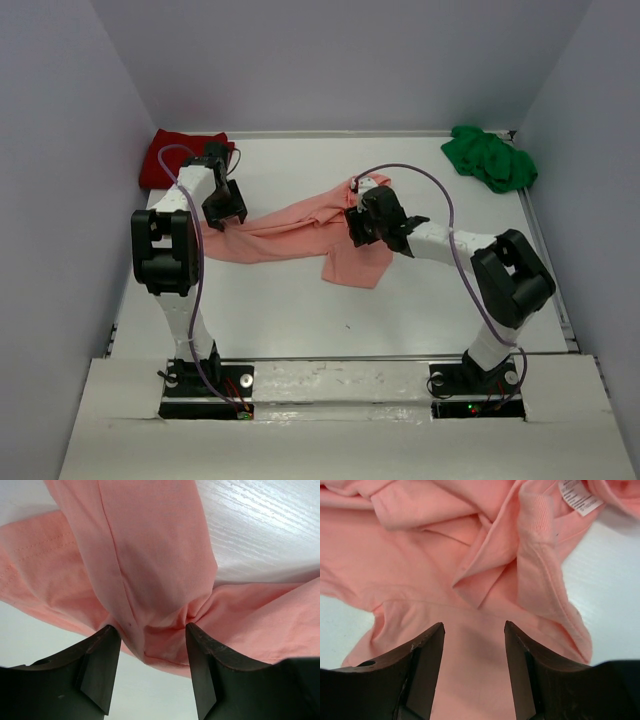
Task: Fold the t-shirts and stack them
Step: Flatten out the tshirt
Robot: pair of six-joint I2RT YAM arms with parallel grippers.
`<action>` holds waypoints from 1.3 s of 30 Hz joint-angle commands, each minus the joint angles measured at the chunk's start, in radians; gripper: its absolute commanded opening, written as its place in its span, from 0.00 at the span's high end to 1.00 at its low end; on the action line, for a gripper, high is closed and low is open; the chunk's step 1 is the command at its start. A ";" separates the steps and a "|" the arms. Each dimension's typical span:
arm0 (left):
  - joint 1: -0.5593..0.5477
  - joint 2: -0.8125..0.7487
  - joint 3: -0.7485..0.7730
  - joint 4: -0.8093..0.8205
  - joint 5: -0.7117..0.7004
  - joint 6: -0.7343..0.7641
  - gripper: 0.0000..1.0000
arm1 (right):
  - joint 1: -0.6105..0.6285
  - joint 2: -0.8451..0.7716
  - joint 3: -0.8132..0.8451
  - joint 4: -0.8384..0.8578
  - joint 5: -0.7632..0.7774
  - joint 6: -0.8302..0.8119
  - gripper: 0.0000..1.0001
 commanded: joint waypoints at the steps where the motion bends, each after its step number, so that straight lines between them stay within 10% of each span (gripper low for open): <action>1: 0.002 -0.024 0.045 -0.021 0.010 0.017 0.36 | 0.007 0.014 0.034 0.135 0.070 -0.058 0.43; 22: 0.002 0.014 0.114 -0.062 -0.010 0.026 0.35 | 0.007 0.162 0.144 0.146 0.009 -0.057 0.49; 30: 0.002 0.025 0.134 -0.071 -0.013 0.031 0.35 | 0.007 0.193 0.154 0.118 0.017 -0.040 0.75; 32: 0.002 0.025 0.131 -0.070 -0.014 0.031 0.35 | 0.007 0.198 0.163 0.088 0.018 -0.025 0.98; 39: 0.002 0.023 0.128 -0.062 -0.011 0.028 0.35 | 0.007 0.167 0.353 -0.151 -0.107 0.069 1.00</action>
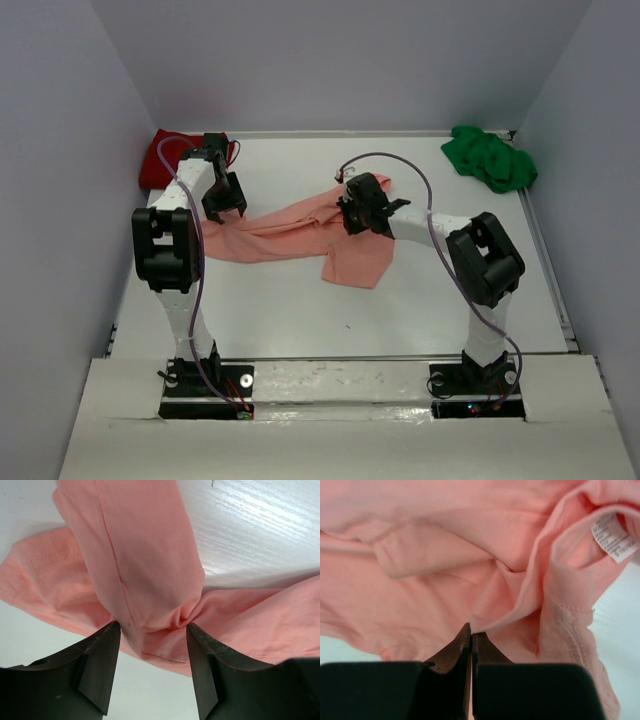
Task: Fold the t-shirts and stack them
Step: Flatten out the tshirt
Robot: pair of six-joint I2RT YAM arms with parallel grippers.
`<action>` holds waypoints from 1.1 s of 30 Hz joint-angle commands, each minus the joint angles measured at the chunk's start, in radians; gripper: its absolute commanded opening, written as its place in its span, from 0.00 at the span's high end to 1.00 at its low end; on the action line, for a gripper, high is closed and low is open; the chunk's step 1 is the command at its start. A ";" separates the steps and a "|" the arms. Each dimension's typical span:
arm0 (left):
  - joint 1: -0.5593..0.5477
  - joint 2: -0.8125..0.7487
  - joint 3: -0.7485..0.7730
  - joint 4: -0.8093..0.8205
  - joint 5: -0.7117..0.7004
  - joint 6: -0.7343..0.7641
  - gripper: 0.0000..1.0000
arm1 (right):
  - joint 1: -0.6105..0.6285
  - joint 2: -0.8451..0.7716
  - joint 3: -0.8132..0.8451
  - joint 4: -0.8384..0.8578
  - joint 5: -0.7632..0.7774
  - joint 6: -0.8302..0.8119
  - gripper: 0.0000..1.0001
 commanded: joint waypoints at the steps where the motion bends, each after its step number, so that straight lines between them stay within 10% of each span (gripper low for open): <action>1: 0.002 -0.007 0.031 -0.012 -0.003 0.013 0.35 | 0.007 -0.035 0.210 -0.165 -0.123 0.094 1.00; 13: 0.002 -0.028 0.005 0.003 0.002 -0.002 0.34 | -0.198 0.221 1.034 -0.582 -0.525 0.427 1.00; 33: 0.006 -0.088 -0.003 -0.026 -0.029 -0.036 0.24 | -0.367 0.423 1.260 -0.541 -0.433 0.401 1.00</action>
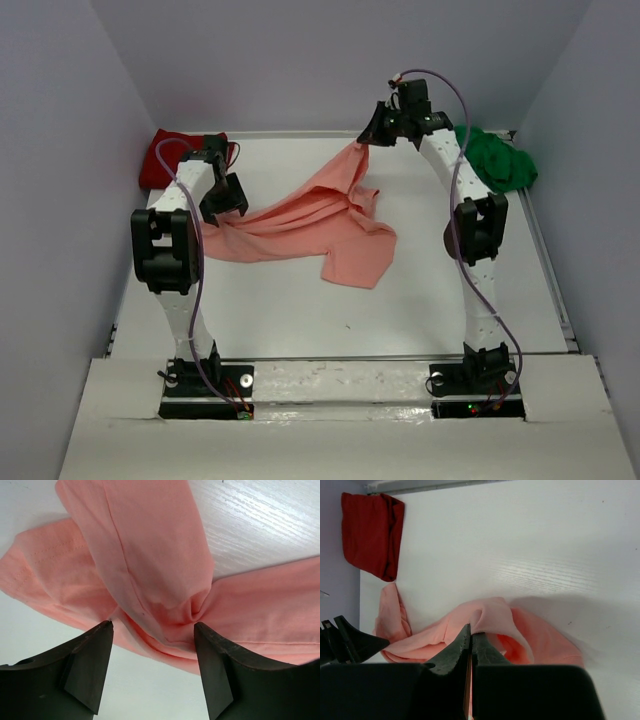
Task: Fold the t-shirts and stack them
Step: Flatten out the tshirt
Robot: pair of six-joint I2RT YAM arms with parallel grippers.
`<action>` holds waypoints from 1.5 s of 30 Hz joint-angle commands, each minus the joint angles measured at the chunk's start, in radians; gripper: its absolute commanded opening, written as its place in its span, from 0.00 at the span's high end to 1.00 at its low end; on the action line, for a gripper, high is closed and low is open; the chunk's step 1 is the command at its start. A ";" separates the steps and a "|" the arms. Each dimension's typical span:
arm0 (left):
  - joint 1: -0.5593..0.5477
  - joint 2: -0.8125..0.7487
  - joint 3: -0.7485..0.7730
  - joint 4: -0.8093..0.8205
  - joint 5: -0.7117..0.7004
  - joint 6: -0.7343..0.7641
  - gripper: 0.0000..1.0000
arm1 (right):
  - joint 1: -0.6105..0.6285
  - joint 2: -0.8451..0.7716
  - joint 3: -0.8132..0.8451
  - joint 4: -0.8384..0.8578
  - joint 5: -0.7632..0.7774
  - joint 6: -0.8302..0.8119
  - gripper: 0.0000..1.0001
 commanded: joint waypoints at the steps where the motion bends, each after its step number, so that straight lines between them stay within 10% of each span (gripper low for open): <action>1: 0.005 -0.074 0.034 -0.035 -0.012 -0.017 0.23 | -0.039 -0.015 0.093 0.063 0.015 -0.010 1.00; 35: 0.044 -0.048 0.059 0.116 -0.098 -0.007 0.23 | -0.176 -0.036 0.070 0.089 0.071 -0.049 1.00; 45: 0.219 -0.059 -0.098 0.403 0.203 -0.042 0.23 | -0.176 -0.053 0.041 0.090 0.063 -0.053 1.00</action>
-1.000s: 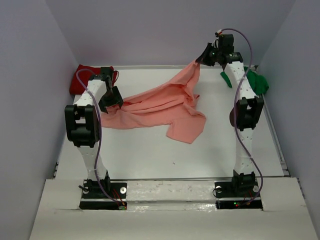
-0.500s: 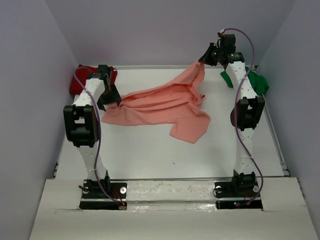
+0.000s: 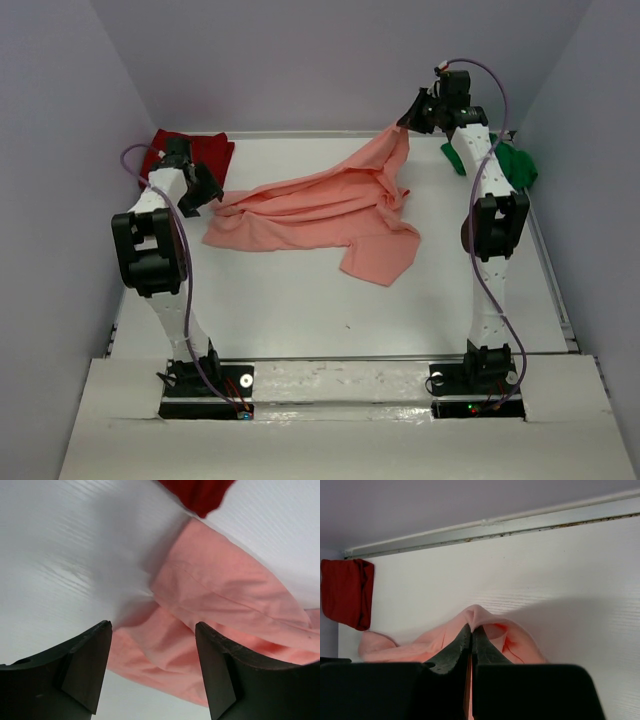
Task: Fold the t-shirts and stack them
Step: Flatten out the tshirt
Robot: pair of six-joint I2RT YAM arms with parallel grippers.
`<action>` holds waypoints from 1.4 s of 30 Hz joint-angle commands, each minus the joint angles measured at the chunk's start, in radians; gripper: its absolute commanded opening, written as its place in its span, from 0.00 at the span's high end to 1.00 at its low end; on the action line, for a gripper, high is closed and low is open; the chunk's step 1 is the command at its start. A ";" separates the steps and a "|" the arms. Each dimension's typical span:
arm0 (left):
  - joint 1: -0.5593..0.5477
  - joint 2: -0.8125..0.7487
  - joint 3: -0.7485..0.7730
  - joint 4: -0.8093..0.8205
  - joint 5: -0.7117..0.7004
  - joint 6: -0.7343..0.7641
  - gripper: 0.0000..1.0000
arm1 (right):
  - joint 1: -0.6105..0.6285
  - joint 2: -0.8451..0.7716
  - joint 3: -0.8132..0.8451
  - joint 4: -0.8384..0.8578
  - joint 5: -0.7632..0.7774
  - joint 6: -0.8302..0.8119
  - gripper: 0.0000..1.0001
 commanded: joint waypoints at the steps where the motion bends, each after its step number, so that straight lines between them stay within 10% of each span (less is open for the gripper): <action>1: 0.088 -0.022 -0.033 0.152 0.181 -0.019 0.23 | -0.007 -0.056 -0.014 0.051 -0.002 -0.023 1.00; 15: 0.164 0.136 0.036 0.310 0.480 -0.082 0.26 | -0.007 -0.058 -0.020 0.051 -0.004 -0.039 1.00; 42: 0.164 0.145 0.088 0.221 0.413 -0.054 0.53 | -0.007 -0.045 -0.026 0.050 -0.008 -0.043 1.00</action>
